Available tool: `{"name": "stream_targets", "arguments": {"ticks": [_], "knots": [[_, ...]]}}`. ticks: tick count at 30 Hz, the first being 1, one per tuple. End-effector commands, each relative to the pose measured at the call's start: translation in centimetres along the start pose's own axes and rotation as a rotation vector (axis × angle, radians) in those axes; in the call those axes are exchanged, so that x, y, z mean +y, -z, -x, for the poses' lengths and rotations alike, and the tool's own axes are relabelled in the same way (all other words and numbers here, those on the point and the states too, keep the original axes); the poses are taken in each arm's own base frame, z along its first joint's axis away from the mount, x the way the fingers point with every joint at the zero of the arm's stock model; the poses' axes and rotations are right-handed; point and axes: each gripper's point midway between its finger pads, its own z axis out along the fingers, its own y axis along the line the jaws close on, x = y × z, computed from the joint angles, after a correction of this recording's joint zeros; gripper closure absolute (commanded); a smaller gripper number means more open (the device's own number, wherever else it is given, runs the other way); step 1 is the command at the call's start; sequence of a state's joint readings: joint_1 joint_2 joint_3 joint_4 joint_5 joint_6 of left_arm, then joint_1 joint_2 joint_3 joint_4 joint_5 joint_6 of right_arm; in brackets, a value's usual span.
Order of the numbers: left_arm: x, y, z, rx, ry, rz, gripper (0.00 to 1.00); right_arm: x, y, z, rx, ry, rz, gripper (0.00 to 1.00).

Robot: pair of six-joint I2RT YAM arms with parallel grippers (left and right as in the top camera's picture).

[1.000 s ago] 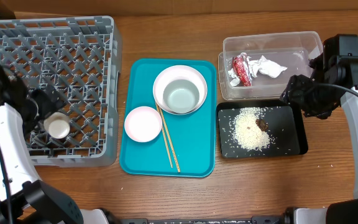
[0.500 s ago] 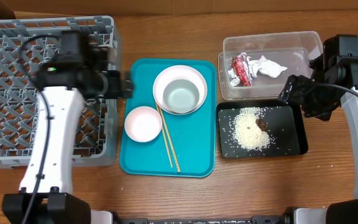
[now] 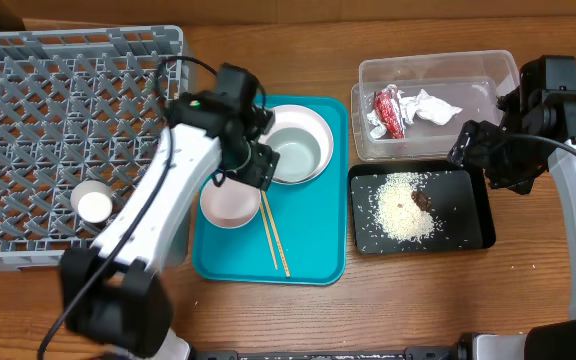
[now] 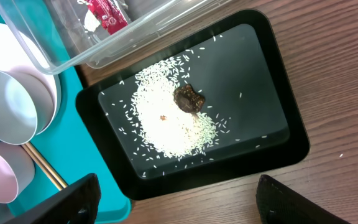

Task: Sort waste into correct bins and load items into the dishwasher
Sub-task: 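Move the left gripper to the pink bowl and grasp its rim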

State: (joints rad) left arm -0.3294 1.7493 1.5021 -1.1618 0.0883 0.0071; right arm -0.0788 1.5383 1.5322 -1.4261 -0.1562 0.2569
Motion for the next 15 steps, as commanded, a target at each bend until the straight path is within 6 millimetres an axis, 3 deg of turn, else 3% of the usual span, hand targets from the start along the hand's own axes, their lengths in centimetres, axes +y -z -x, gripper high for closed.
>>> {"name": "stream_targets", "arguments": {"ticks": [1, 9, 13, 15], "knots": [[0.1, -3.6, -1.9, 0.151, 0.007, 0.024, 0.28, 0.0, 0.5, 0.2, -0.021, 0.005, 0.000, 0.18], [-1.6, -8.8, -4.2, 0.349, 0.015, -0.059, 0.44, 0.0, 0.5, 0.2, -0.021, 0.005, 0.000, 0.18], [-1.8, -9.6, -4.6, 0.374, 0.008, -0.056, 0.64, 0.0, 0.5, 0.2, -0.021, 0.005, 0.000, 0.18], [-1.9, -9.7, -4.6, 0.378, 0.007, -0.056, 0.67, 0.0, 0.5, 0.2, -0.021, 0.005, 0.000, 0.18]]}}
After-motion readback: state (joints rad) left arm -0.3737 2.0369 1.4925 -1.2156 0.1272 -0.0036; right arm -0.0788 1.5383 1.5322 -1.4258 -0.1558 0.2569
